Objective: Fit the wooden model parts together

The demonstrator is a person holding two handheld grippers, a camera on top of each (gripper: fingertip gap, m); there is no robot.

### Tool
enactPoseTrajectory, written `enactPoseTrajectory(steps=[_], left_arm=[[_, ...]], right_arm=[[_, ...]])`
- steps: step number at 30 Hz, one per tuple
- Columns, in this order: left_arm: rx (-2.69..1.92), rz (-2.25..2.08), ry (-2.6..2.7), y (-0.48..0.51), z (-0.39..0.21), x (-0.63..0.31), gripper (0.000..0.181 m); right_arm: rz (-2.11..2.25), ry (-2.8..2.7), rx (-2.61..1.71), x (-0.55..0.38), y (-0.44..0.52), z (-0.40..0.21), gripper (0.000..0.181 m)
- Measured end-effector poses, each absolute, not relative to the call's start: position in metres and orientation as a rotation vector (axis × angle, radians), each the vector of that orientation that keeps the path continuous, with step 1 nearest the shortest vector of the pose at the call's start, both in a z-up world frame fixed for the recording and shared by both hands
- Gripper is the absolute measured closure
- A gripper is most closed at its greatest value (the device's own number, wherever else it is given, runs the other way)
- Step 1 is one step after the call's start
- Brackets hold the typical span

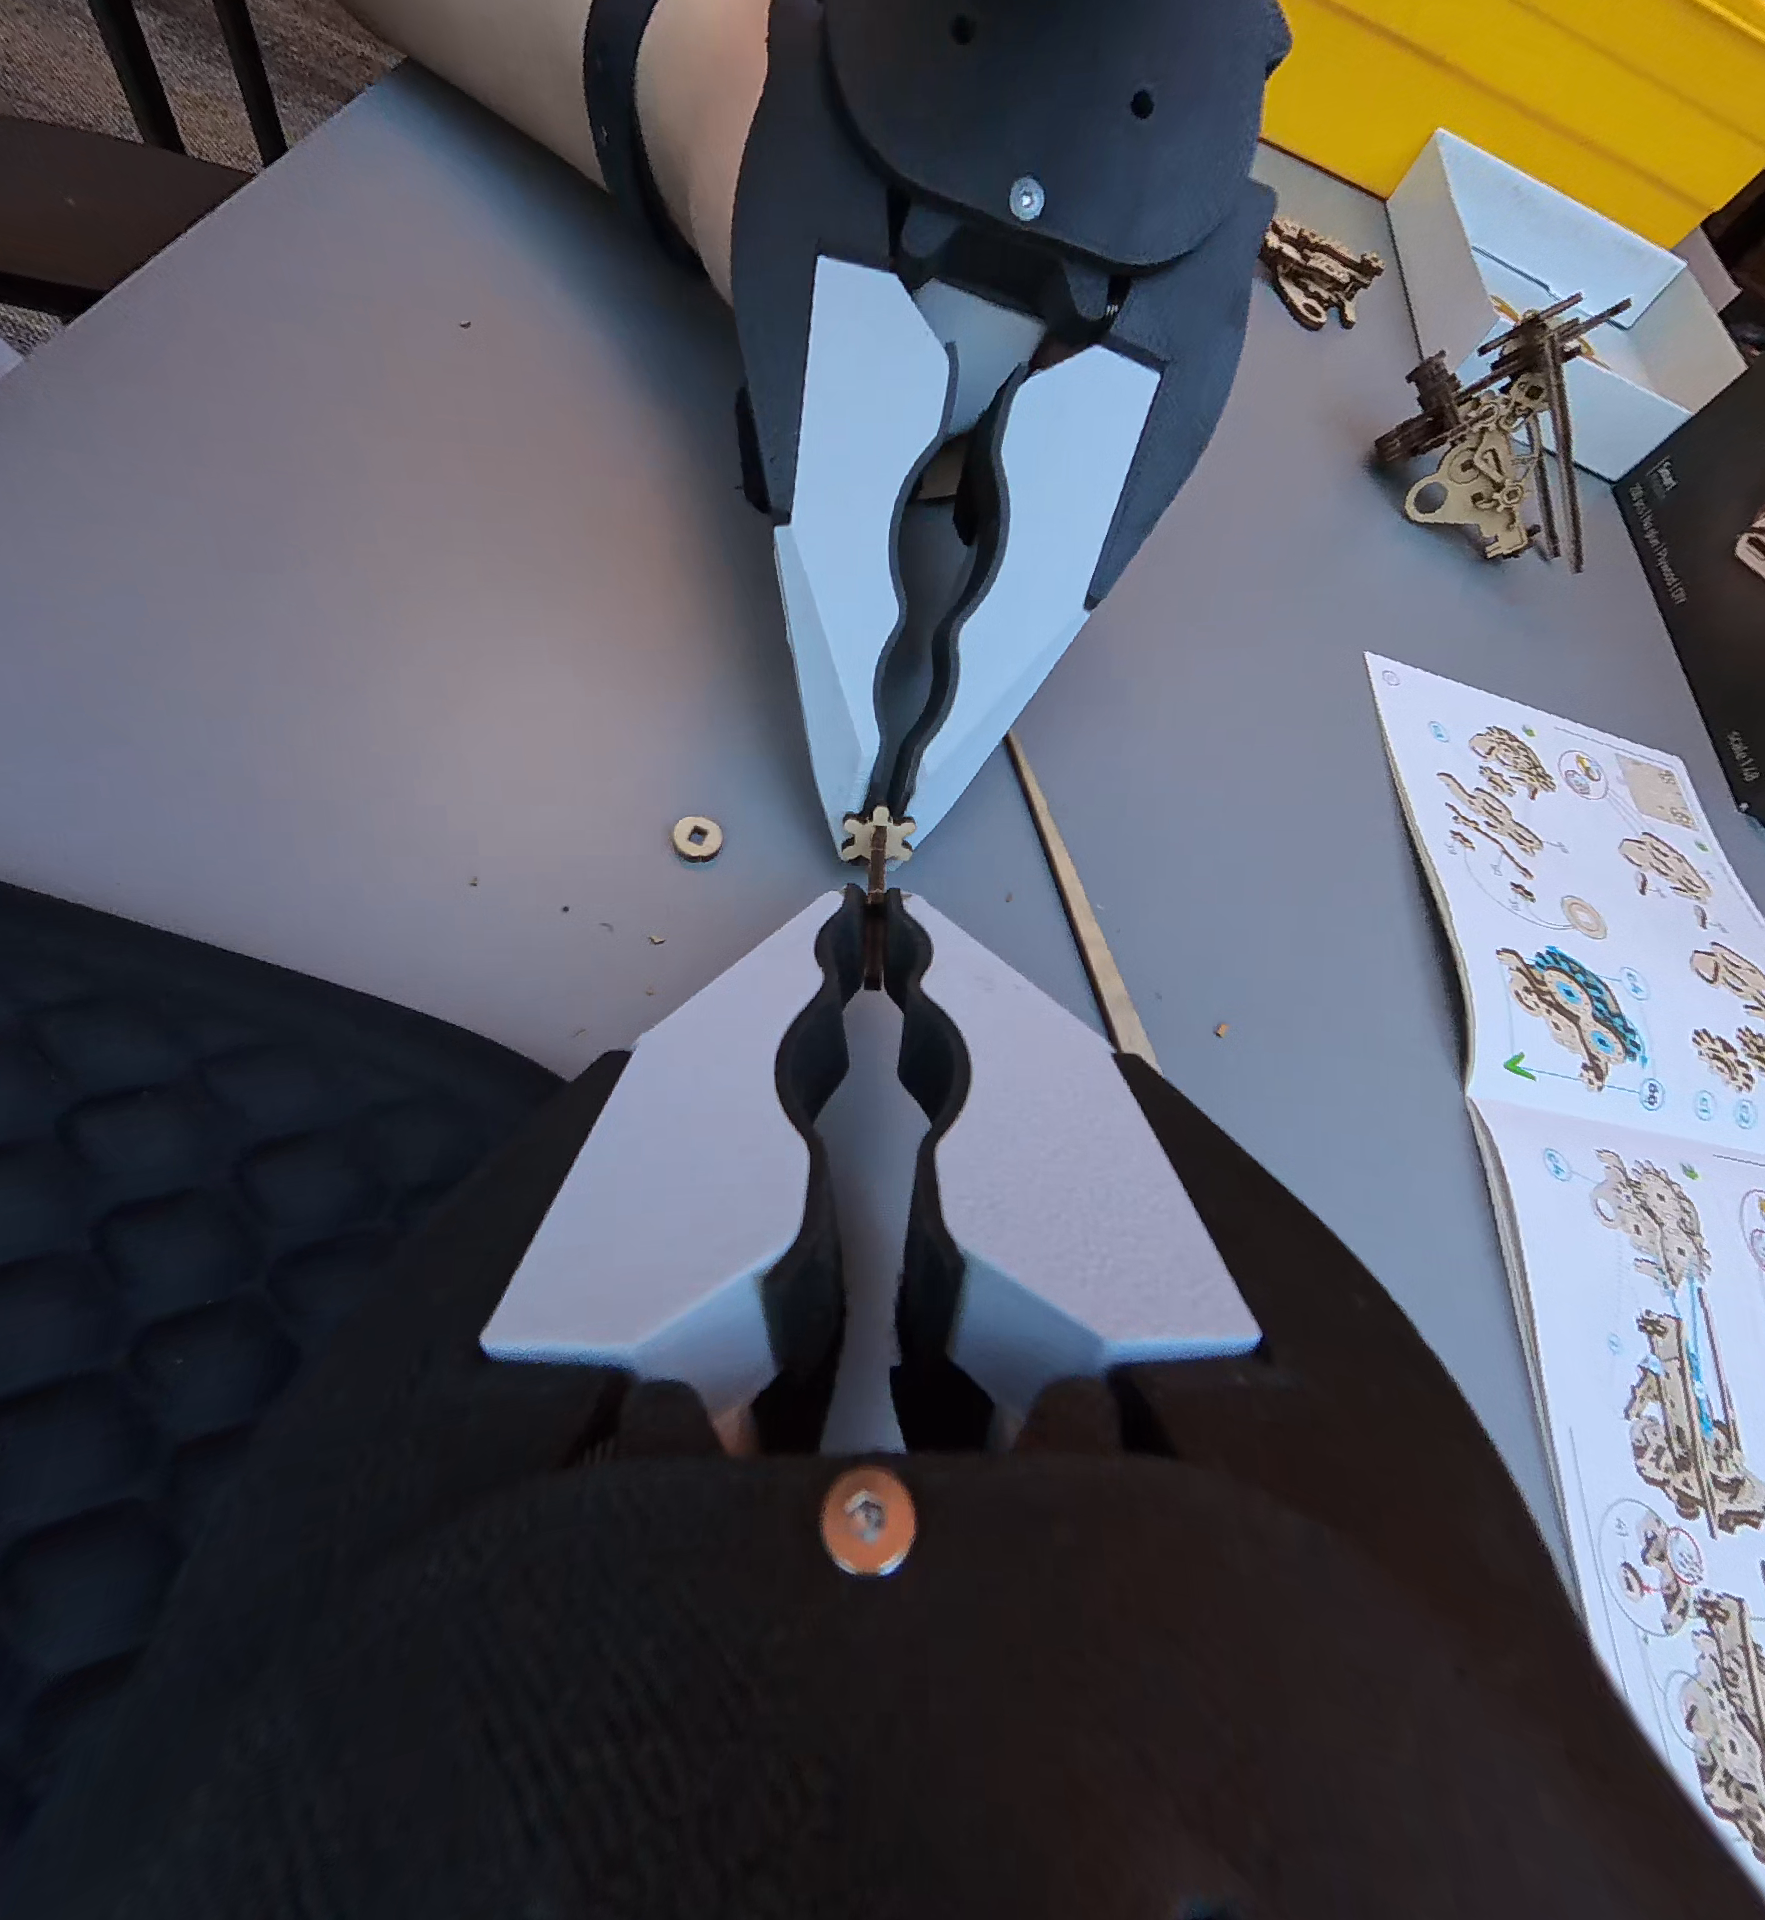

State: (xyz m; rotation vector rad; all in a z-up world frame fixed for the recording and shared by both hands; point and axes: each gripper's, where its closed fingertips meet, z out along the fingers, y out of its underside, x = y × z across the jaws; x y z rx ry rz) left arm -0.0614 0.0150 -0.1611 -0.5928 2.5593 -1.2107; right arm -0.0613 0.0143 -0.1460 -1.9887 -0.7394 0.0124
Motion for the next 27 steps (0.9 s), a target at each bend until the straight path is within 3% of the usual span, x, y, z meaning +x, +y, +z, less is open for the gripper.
enactPoseTrajectory(steps=[8, 20, 27], left_arm=[[-0.281, -1.079, 2.584, 0.009, -0.165, -0.074, 0.181], [-0.587, -1.194, 2.531, 0.018, -0.159, -0.058, 0.181], [-0.272, -1.059, 2.593, 0.009, -0.165, -0.075, 0.181]], right_arm=[[0.080, -0.889, -1.969, -0.071, 0.010, -0.148, 0.181], [0.001, -0.716, -1.996, -0.059, 0.018, -0.146, 0.181], [0.126, -0.875, -1.985, -0.072, 0.011, -0.150, 0.181]])
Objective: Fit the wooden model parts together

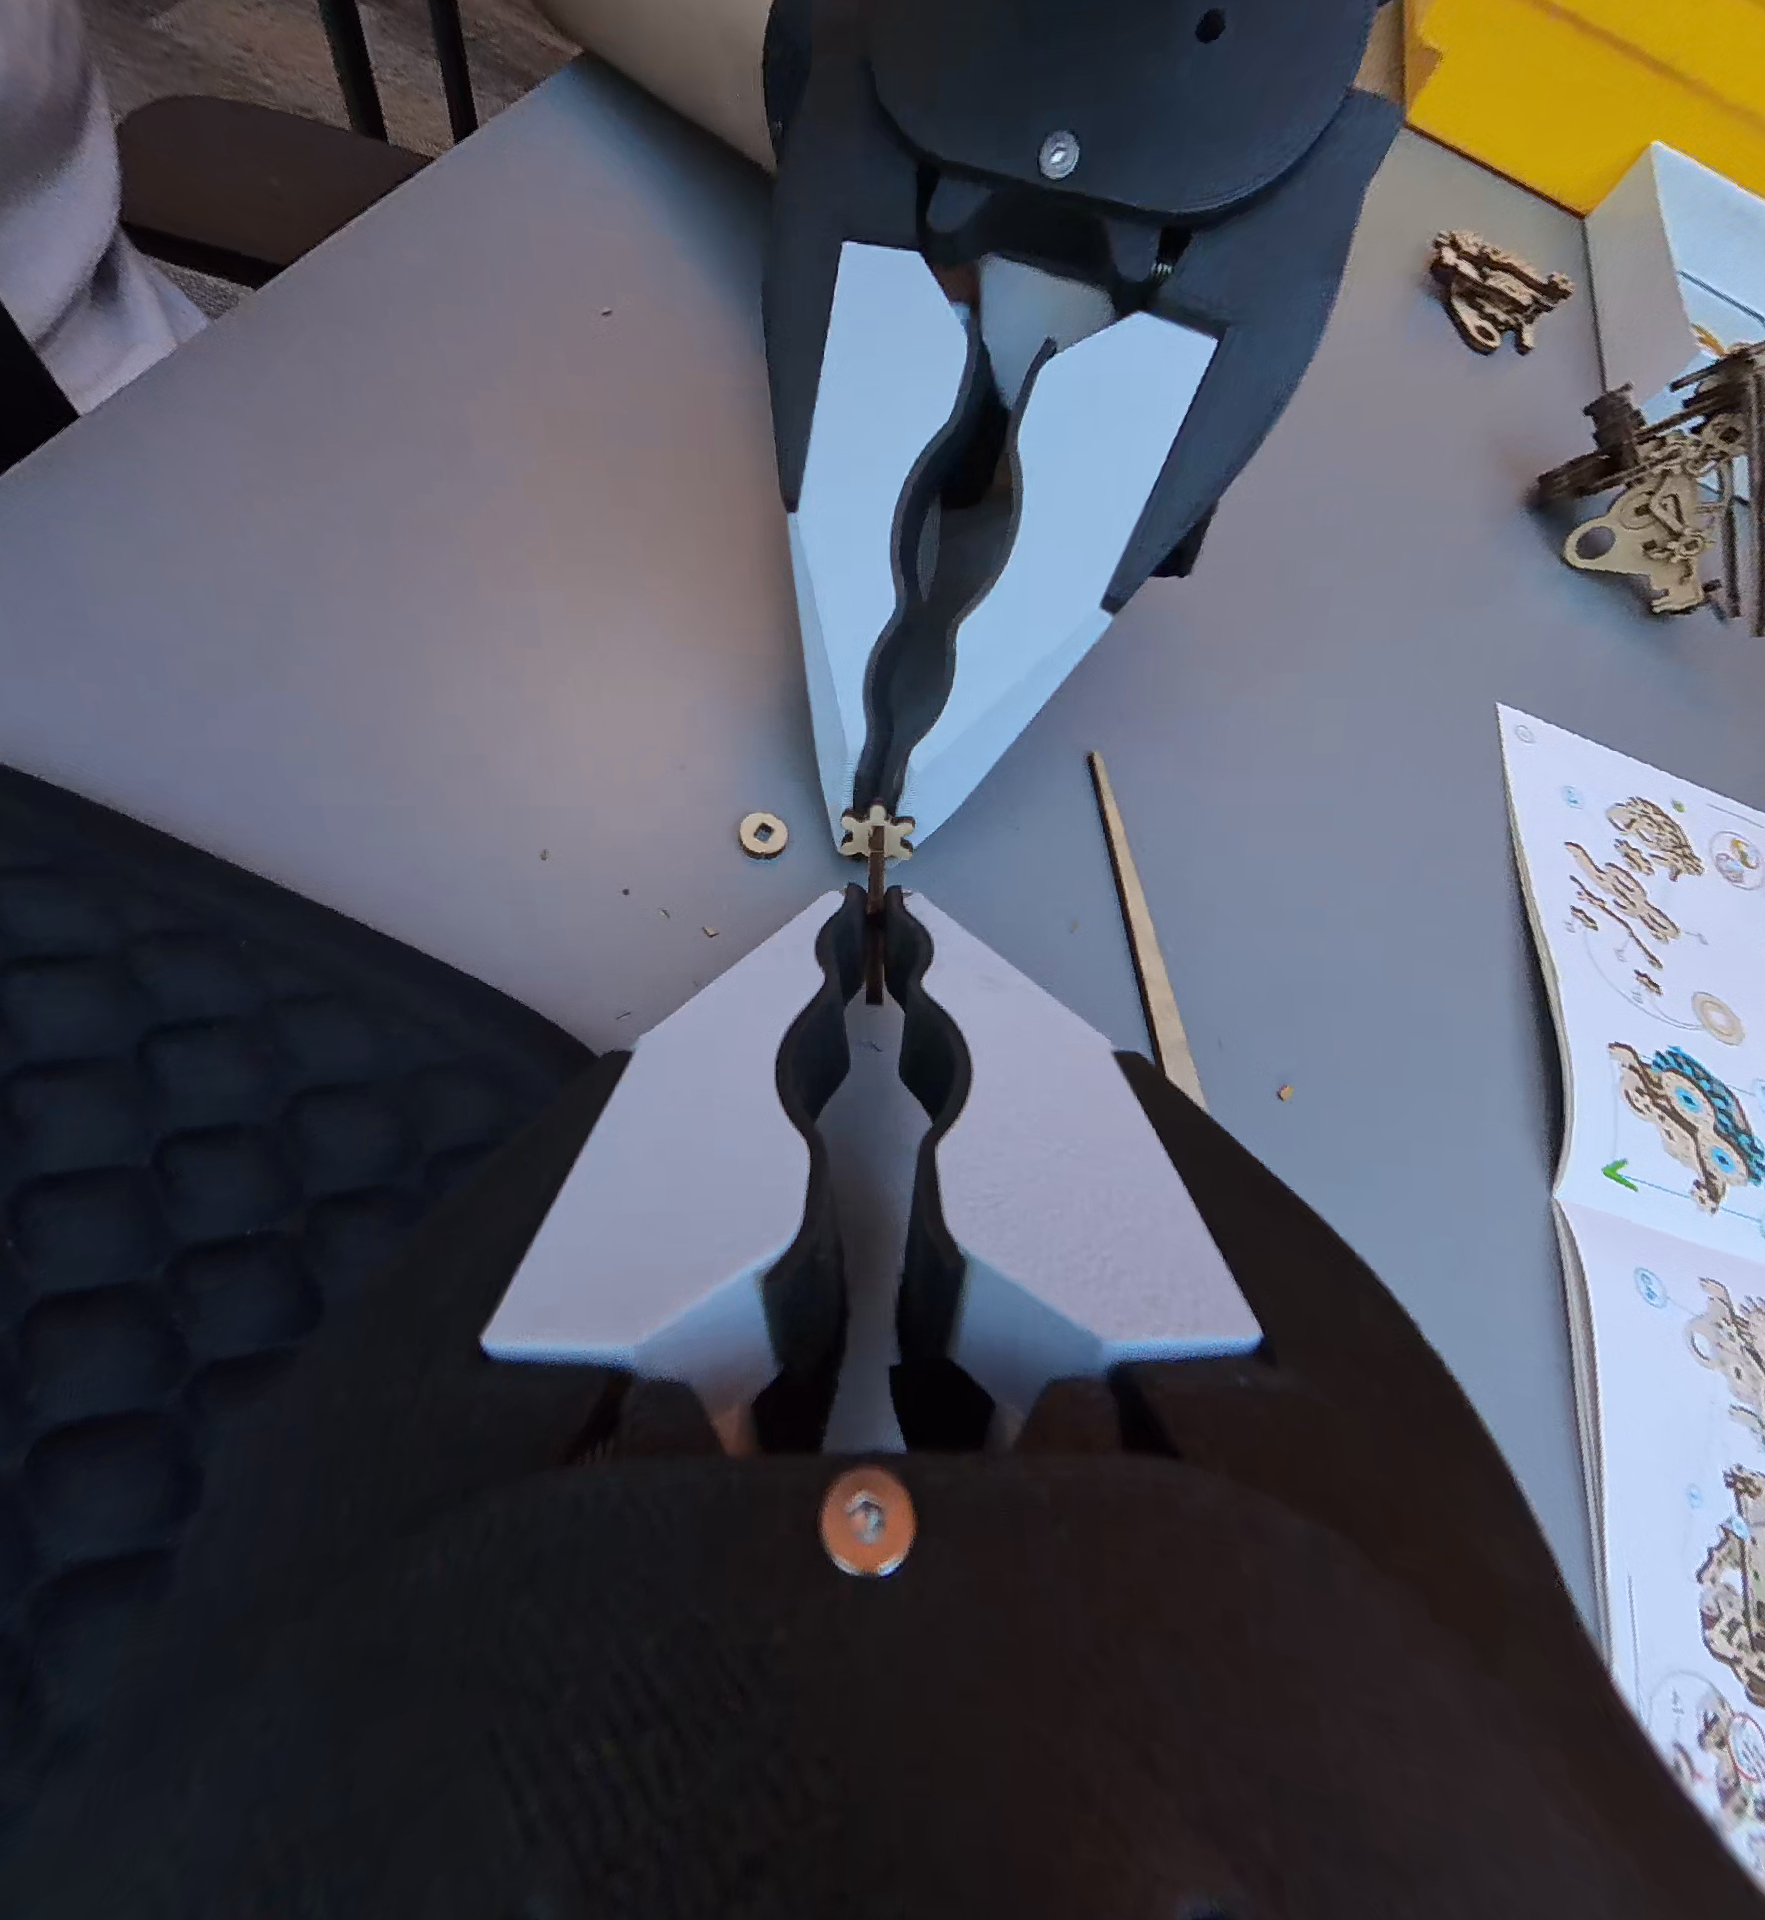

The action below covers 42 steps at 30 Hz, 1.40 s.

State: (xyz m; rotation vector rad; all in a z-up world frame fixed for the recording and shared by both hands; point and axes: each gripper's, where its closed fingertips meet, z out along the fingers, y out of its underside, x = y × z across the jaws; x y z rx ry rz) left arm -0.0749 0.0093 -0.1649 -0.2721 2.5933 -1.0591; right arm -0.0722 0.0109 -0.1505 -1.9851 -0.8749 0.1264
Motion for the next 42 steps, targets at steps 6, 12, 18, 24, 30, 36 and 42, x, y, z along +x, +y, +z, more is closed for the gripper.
enactPoseTrajectory(steps=[6, 12, 18, 24, 30, 36, 42], left_arm=[[-0.369, -1.095, 2.572, 0.013, -0.160, -0.069, 0.181], [-0.562, -1.199, 2.494, 0.020, -0.149, -0.056, 0.181], [-0.365, -1.114, 2.531, 0.015, -0.151, -0.067, 0.181], [-0.259, -1.090, 2.534, 0.010, -0.150, -0.074, 0.181], [-0.449, -1.125, 2.448, 0.019, -0.141, -0.058, 0.181], [-0.582, -1.163, 2.419, 0.026, -0.140, -0.050, 0.181], [-0.246, -1.035, 2.530, 0.013, -0.152, -0.072, 0.181]], right_arm=[[0.108, -0.795, -1.979, -0.066, 0.016, -0.144, 0.181], [0.044, -0.621, -1.967, -0.056, 0.023, -0.135, 0.181], [0.107, -0.755, -1.948, -0.069, 0.017, -0.136, 0.181], [0.166, -0.800, -1.921, -0.072, 0.015, -0.133, 0.181], [0.059, -0.621, -1.933, -0.059, 0.025, -0.126, 0.181], [-0.033, -0.570, -1.964, -0.055, 0.030, -0.126, 0.181], [0.133, -0.795, -1.972, -0.076, 0.017, -0.139, 0.181]])
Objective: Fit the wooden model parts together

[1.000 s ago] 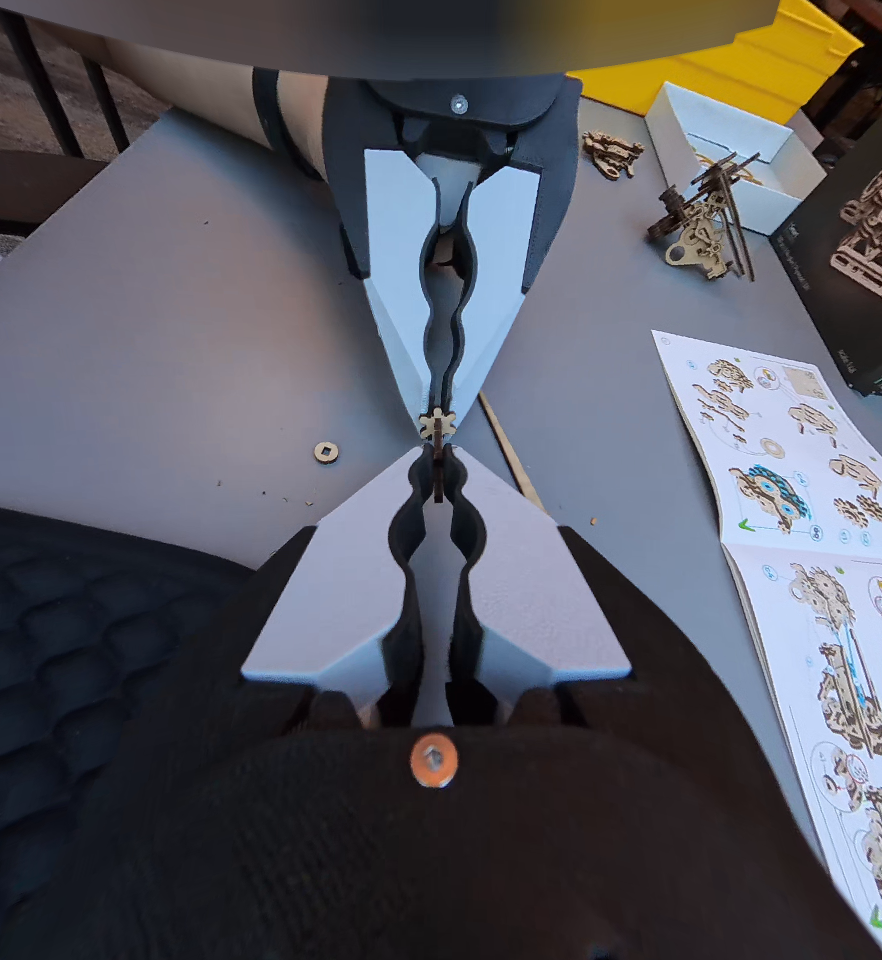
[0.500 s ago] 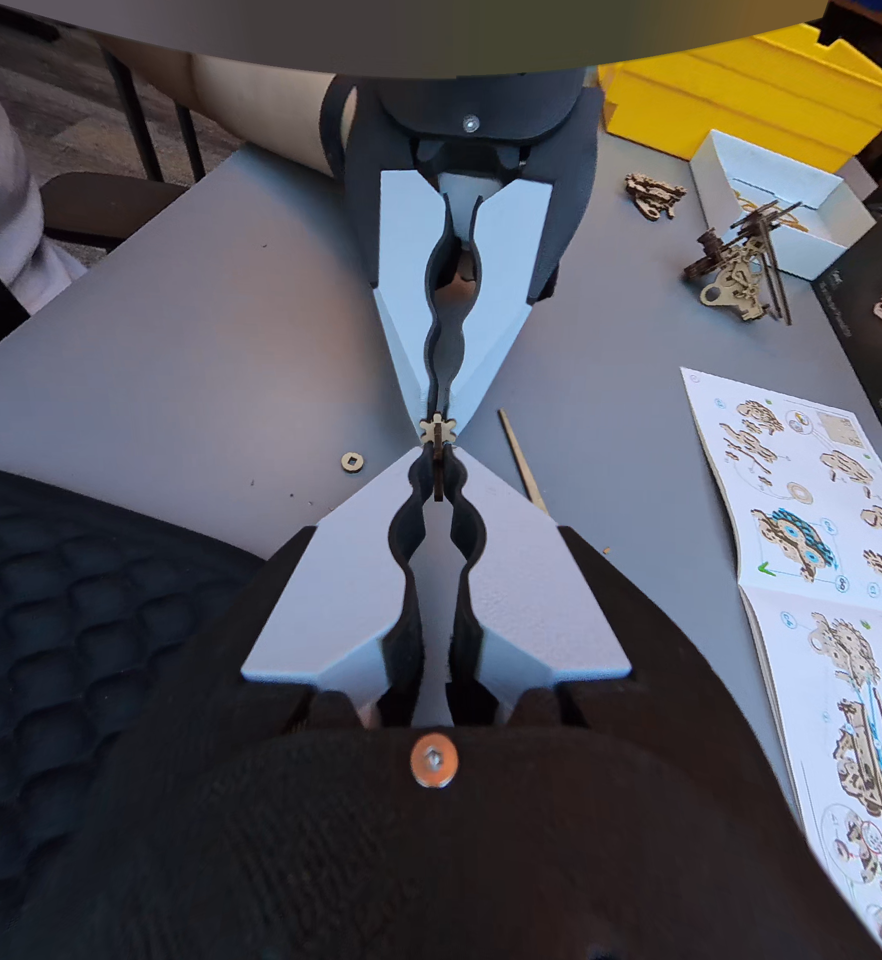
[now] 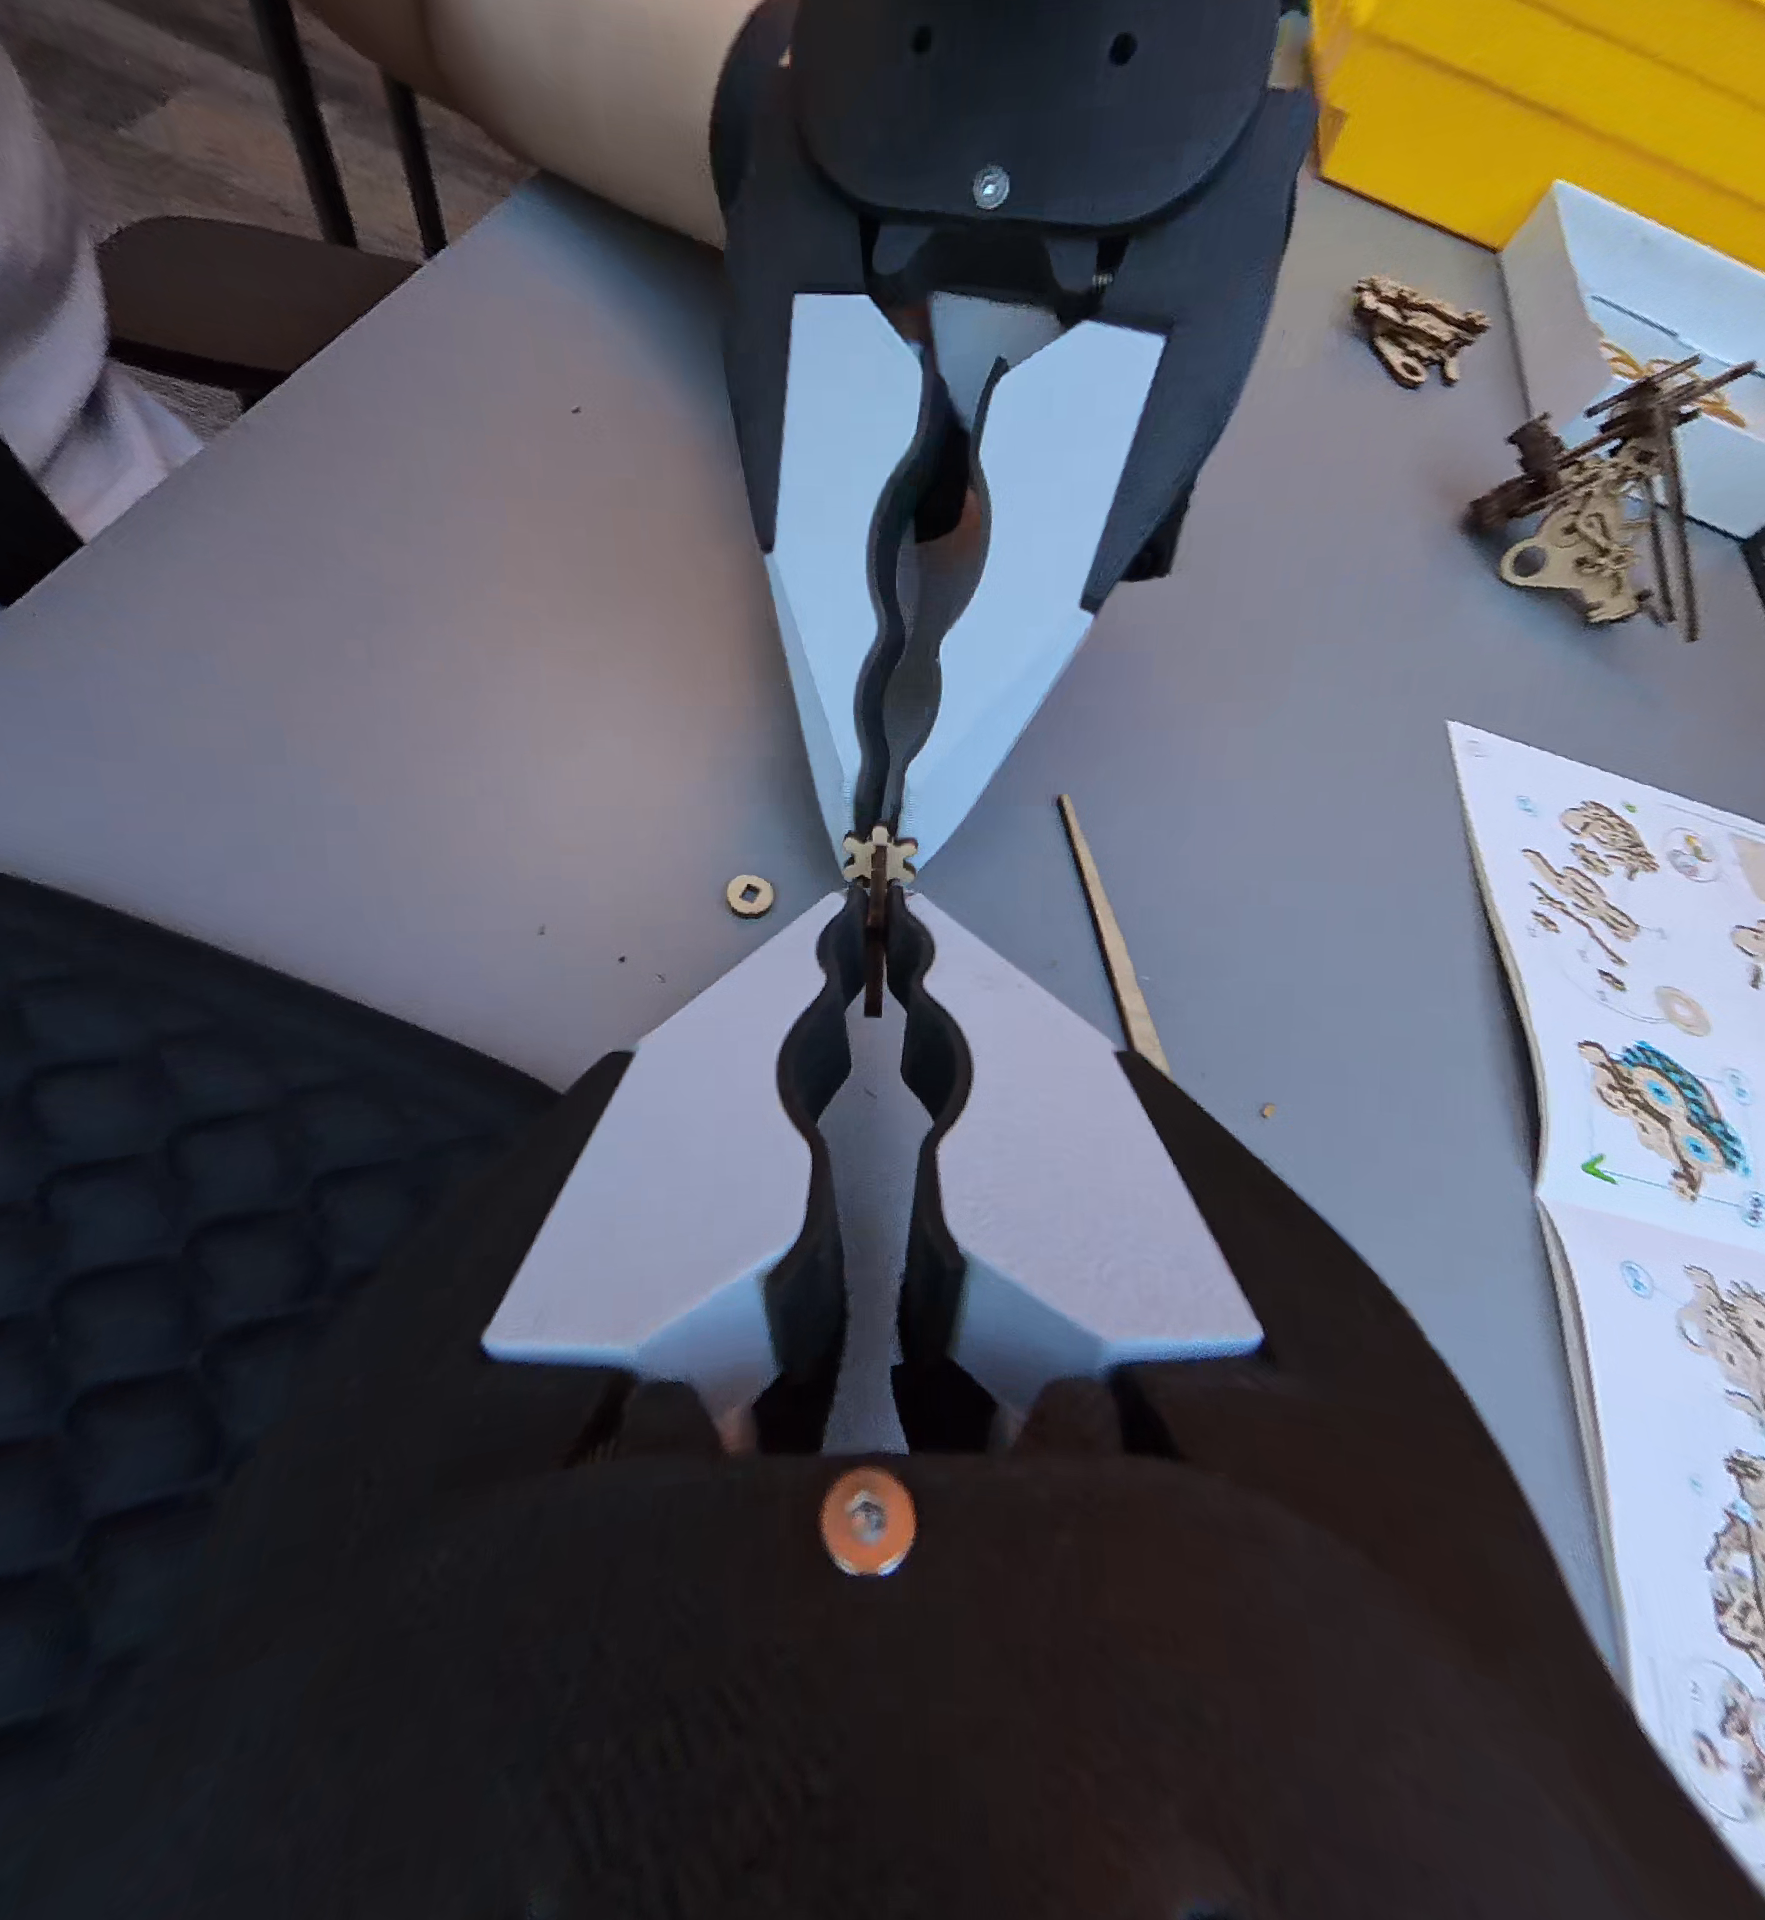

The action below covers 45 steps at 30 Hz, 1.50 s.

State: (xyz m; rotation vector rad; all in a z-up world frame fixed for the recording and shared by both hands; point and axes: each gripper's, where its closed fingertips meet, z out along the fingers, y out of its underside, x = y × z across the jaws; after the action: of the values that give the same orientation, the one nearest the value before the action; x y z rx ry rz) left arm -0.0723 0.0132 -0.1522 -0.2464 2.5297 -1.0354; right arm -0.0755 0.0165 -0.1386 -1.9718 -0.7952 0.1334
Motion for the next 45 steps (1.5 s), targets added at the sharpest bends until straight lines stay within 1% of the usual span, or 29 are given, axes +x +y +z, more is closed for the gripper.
enactPoseTrajectory(steps=[2, 5, 10, 17, 20, 21, 24, 29, 34, 38, 42, 45], left_arm=[[-0.210, -1.009, 2.538, 0.013, -0.156, -0.074, 0.181], [-0.293, -1.079, 2.540, 0.011, -0.153, -0.072, 0.181], [-0.415, -1.094, 2.504, 0.015, -0.152, -0.060, 0.181], [-0.452, -1.215, 2.470, 0.015, -0.141, -0.061, 0.181], [-0.475, -1.225, 2.480, 0.018, -0.144, -0.060, 0.181], [-0.487, -1.249, 2.487, 0.017, -0.144, -0.061, 0.181], [-0.512, -1.297, 2.484, 0.016, -0.143, -0.061, 0.181], [-0.520, -1.357, 2.470, 0.013, -0.137, -0.062, 0.181], [-0.501, -1.322, 2.442, 0.012, -0.135, -0.062, 0.181], [-0.566, -1.316, 2.439, 0.014, -0.138, -0.059, 0.181], [-0.707, -1.408, 2.381, 0.019, -0.131, -0.051, 0.181], [-0.669, -1.345, 2.410, 0.019, -0.137, -0.053, 0.181]], right_arm=[[0.137, -0.774, -1.989, -0.074, 0.018, -0.142, 0.181], [0.160, -0.719, -1.969, -0.079, 0.022, -0.138, 0.181], [-0.005, -0.740, -1.998, -0.064, 0.027, -0.137, 0.180], [0.138, -0.685, -1.965, -0.064, 0.024, -0.125, 0.181], [0.198, -0.634, -1.964, -0.062, 0.021, -0.126, 0.171], [0.225, -0.615, -1.959, -0.061, 0.021, -0.126, 0.171], [0.253, -0.586, -1.942, -0.060, 0.020, -0.125, 0.181], [0.268, -0.597, -1.923, -0.061, 0.017, -0.120, 0.181], [0.230, -0.606, -1.914, -0.062, 0.016, -0.120, 0.181], [0.178, -0.576, -1.924, -0.059, 0.019, -0.123, 0.181], [0.095, -0.523, -1.897, -0.054, 0.024, -0.116, 0.181], [0.104, -0.570, -1.926, -0.056, 0.022, -0.122, 0.181]])
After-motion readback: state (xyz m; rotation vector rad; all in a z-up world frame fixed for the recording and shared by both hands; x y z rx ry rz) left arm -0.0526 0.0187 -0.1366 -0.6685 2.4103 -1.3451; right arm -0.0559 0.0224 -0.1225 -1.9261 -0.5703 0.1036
